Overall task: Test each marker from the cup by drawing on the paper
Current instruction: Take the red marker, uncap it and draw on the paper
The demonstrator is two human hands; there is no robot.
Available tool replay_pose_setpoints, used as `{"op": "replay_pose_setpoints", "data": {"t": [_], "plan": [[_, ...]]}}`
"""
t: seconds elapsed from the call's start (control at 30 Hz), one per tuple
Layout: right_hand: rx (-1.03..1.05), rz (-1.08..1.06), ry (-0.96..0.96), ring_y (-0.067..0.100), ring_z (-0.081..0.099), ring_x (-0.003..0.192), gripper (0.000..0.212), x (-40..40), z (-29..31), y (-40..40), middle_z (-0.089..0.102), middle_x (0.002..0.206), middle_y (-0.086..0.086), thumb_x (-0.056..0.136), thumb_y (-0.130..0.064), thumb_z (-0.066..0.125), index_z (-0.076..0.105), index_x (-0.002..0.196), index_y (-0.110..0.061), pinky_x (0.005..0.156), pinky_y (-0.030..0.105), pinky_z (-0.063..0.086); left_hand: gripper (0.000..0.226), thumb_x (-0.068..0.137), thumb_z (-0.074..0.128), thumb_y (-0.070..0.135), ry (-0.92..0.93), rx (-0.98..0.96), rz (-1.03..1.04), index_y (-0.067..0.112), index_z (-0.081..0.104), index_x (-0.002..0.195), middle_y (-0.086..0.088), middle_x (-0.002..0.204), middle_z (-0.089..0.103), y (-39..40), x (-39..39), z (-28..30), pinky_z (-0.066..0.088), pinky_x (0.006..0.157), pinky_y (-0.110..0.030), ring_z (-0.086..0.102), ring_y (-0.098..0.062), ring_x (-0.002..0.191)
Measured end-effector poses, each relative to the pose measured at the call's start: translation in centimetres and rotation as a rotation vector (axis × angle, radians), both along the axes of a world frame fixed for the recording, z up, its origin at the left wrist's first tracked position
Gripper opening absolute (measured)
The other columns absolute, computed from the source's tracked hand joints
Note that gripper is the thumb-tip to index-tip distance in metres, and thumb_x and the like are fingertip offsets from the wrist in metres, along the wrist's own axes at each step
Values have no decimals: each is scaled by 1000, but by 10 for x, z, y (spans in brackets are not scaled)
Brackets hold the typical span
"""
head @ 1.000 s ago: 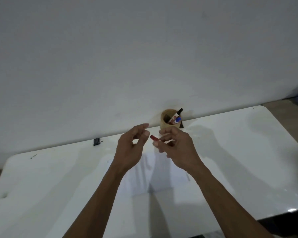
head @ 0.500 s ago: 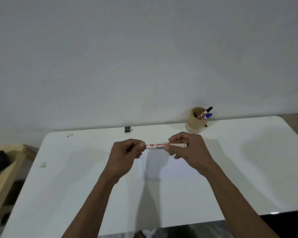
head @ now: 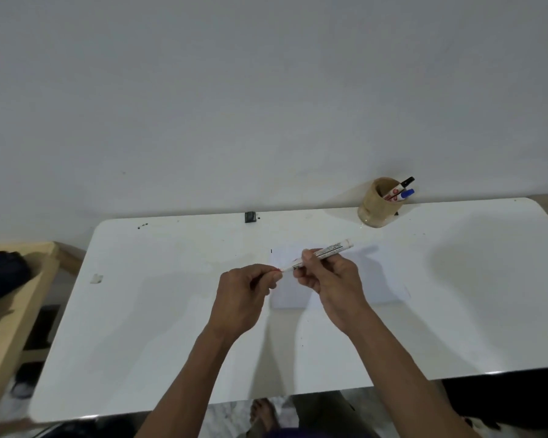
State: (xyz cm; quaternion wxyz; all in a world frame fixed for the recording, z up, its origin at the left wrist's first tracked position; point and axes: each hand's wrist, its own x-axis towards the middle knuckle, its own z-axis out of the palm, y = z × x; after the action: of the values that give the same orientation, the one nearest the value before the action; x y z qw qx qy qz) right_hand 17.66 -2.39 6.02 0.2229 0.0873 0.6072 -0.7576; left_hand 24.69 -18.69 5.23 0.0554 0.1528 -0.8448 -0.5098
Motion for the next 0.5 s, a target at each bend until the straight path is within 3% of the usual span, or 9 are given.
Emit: {"op": "replay_pose_setpoints", "data": {"t": [0.1, 0.23, 0.37, 0.5], "plan": [[-22, -66, -14, 20, 69, 69, 10, -20, -6, 7, 73, 77, 9, 96, -12, 69, 71, 97, -2, 68, 27, 59, 10, 91, 69, 20, -81, 10, 40, 16, 78, 88, 14, 71, 70, -11, -6, -10, 47, 64, -13, 61, 3, 60], [5, -66, -14, 21, 69, 68, 10, -44, -11, 10, 72, 79, 11, 95, -12, 71, 71, 96, -2, 66, 26, 59, 9, 87, 74, 23, -127, -130, 178, 15, 72, 88, 8, 78, 72, -27, -31, -22, 43, 62, -6, 64, -1, 69], [21, -51, -27, 19, 69, 67, 14, -56, -19, 7, 72, 80, 12, 94, -14, 72, 71, 98, -1, 67, 26, 60, 9, 89, 69, 18, -187, -256, 259, 10, 66, 90, -3, 82, 69, -41, -70, -45, 44, 71, -24, 59, -17, 71], [49, -24, -40, 20, 69, 69, 11, -65, -28, 7, 73, 79, 11, 94, -14, 72, 72, 95, -3, 69, 29, 59, 10, 92, 66, 15, -284, -309, 208, 7, 68, 98, -12, 96, 67, -51, -100, -66, 41, 74, -28, 56, -22, 80]]}}
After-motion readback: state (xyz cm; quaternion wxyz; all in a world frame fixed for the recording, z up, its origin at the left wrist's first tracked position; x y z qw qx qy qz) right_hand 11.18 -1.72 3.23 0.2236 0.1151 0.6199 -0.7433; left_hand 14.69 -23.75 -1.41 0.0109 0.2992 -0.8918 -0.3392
